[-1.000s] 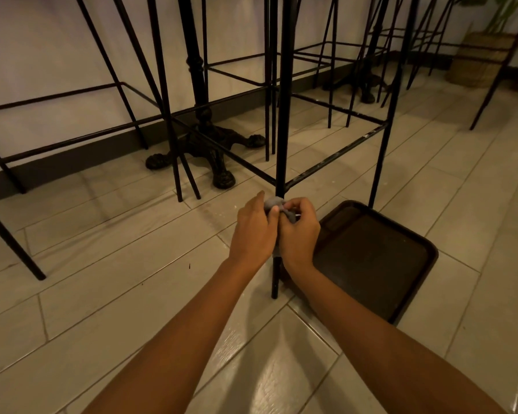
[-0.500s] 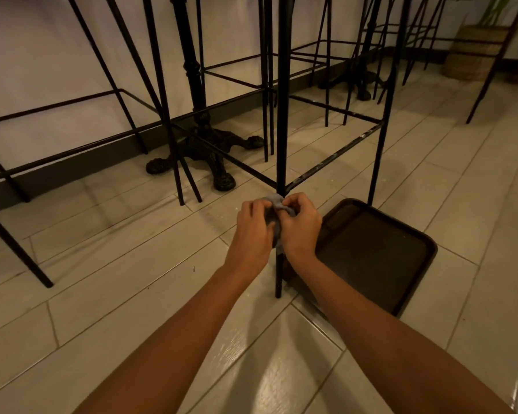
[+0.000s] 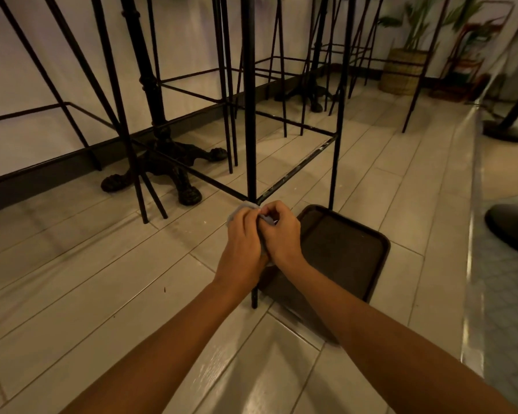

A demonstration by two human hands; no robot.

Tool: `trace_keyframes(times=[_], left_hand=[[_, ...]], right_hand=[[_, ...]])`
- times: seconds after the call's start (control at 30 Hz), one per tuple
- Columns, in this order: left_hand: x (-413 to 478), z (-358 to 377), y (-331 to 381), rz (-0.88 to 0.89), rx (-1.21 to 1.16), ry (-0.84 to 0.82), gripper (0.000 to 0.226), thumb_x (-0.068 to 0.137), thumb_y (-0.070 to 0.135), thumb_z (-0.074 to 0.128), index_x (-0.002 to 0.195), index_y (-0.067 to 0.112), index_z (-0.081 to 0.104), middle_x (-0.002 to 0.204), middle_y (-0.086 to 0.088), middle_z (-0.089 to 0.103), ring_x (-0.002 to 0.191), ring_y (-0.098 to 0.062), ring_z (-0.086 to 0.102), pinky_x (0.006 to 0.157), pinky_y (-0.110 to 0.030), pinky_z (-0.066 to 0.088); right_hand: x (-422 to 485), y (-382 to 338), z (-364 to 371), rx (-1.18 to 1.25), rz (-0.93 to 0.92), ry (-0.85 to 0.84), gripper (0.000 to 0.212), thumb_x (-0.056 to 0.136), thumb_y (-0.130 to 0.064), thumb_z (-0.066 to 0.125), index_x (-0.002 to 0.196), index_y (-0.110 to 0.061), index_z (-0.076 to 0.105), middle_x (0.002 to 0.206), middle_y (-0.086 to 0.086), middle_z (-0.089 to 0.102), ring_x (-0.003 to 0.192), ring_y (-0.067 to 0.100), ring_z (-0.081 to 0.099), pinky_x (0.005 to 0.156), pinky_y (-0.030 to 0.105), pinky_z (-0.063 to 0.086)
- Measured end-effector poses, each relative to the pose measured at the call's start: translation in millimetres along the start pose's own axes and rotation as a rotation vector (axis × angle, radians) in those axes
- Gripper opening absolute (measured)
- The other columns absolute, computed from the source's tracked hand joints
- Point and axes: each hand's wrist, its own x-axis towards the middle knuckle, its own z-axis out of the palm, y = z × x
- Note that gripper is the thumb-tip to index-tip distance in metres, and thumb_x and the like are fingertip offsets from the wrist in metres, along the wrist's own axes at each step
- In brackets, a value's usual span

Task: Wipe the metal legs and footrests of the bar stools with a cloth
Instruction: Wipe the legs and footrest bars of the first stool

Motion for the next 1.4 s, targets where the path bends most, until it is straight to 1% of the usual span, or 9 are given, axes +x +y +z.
trace_keyframes(times=[0.1, 0.23, 0.47, 0.57, 0.67, 0.9, 1.17, 1.27, 1.4], left_hand=[[5.3, -3.7, 6.2, 0.062, -0.075, 0.000, 0.063, 0.085, 0.010, 0.062, 0.137, 0.000, 0.029, 0.142, -0.016, 0.027, 0.117, 0.013, 0.035, 0.086, 0.004, 0.036], [7.5, 7.8, -4.7, 0.190, 0.047, 0.024, 0.068, 0.070, 0.004, 0.076, 0.127, -0.010, 0.040, 0.123, -0.029, 0.053, 0.104, -0.026, 0.063, 0.084, -0.032, 0.057], [17.3, 15.4, -7.6, 0.118, -0.061, -0.005, 0.055, 0.097, 0.020, 0.042, 0.145, 0.013, 0.016, 0.133, 0.011, 0.037, 0.110, 0.009, 0.050, 0.093, -0.017, 0.049], [20.4, 18.2, 3.3, 0.193, 0.081, 0.016, 0.066, 0.087, 0.021, 0.045, 0.143, 0.002, 0.016, 0.144, -0.023, 0.035, 0.119, -0.023, 0.055, 0.092, -0.033, 0.054], [26.7, 23.8, 9.2, 0.292, 0.296, 0.069, 0.076, 0.083, 0.012, 0.055, 0.145, 0.008, 0.009, 0.149, -0.017, 0.023, 0.130, -0.024, 0.045, 0.097, -0.024, 0.048], [40.5, 36.6, 20.0, 0.216, 0.714, 0.006, 0.064, 0.082, 0.003, 0.012, 0.142, -0.007, -0.009, 0.154, -0.025, -0.009, 0.144, -0.033, -0.008, 0.115, -0.038, -0.006], [61.1, 53.5, 17.5, 0.171, 1.250, -0.041, 0.067, 0.096, 0.007, 0.035, 0.135, -0.019, -0.013, 0.148, -0.034, 0.016, 0.141, -0.040, 0.015, 0.117, -0.035, 0.022], [63.9, 43.3, 17.0, 0.039, 1.065, -0.015, 0.044, 0.098, 0.014, 0.018, 0.142, 0.007, 0.016, 0.132, 0.003, 0.057, 0.122, -0.001, 0.052, 0.099, -0.008, 0.038], [82.3, 48.5, 43.5, -0.236, 0.841, -0.168, 0.057, 0.094, 0.003, 0.040, 0.142, -0.010, 0.012, 0.150, -0.029, 0.016, 0.141, -0.036, 0.018, 0.117, -0.038, 0.016]], right_hand=[[4.5, -6.6, -4.0, -0.033, -0.017, -0.011, 0.009, 0.085, -0.004, 0.057, 0.083, -0.013, 0.055, 0.076, -0.006, 0.055, 0.074, 0.003, 0.053, 0.065, 0.009, 0.046], [9.5, -10.3, -2.8, -0.038, -0.032, 0.053, 0.010, 0.085, -0.008, 0.058, 0.083, -0.015, 0.053, 0.078, -0.006, 0.054, 0.076, 0.007, 0.053, 0.067, 0.015, 0.047], [14.9, 7.7, -3.0, -0.025, -0.127, 0.149, 0.008, 0.082, -0.015, 0.060, 0.088, -0.017, 0.054, 0.091, 0.009, 0.058, 0.085, 0.022, 0.055, 0.074, 0.032, 0.049], [20.7, 8.5, -9.7, -0.007, -0.143, 0.134, 0.008, 0.083, -0.018, 0.057, 0.090, -0.017, 0.054, 0.092, 0.008, 0.058, 0.086, 0.022, 0.055, 0.076, 0.034, 0.050], [23.9, 10.6, -18.0, 0.025, -0.148, 0.111, 0.008, 0.086, -0.011, 0.055, 0.092, -0.016, 0.054, 0.092, 0.009, 0.059, 0.086, 0.022, 0.056, 0.077, 0.032, 0.050], [42.6, 18.3, -32.5, 0.048, -0.170, 0.001, 0.017, 0.088, -0.005, 0.052, 0.103, -0.007, 0.060, 0.099, 0.012, 0.063, 0.093, 0.023, 0.060, 0.083, 0.032, 0.053], [73.8, 33.1, -45.6, -0.126, -0.430, -0.011, 0.017, 0.087, -0.005, 0.052, 0.099, -0.007, 0.063, 0.093, 0.005, 0.062, 0.090, 0.019, 0.057, 0.078, 0.030, 0.050], [100.7, 45.2, -62.3, -0.309, -0.488, 0.010, 0.020, 0.087, -0.001, 0.051, 0.102, -0.006, 0.063, 0.099, 0.009, 0.064, 0.097, 0.021, 0.052, 0.085, 0.025, 0.043], [131.3, 64.3, -81.6, -0.653, -0.593, -0.117, 0.037, 0.085, 0.000, 0.052, 0.121, -0.009, 0.056, 0.121, 0.011, 0.059, 0.115, 0.023, 0.048, 0.098, 0.025, 0.032]])
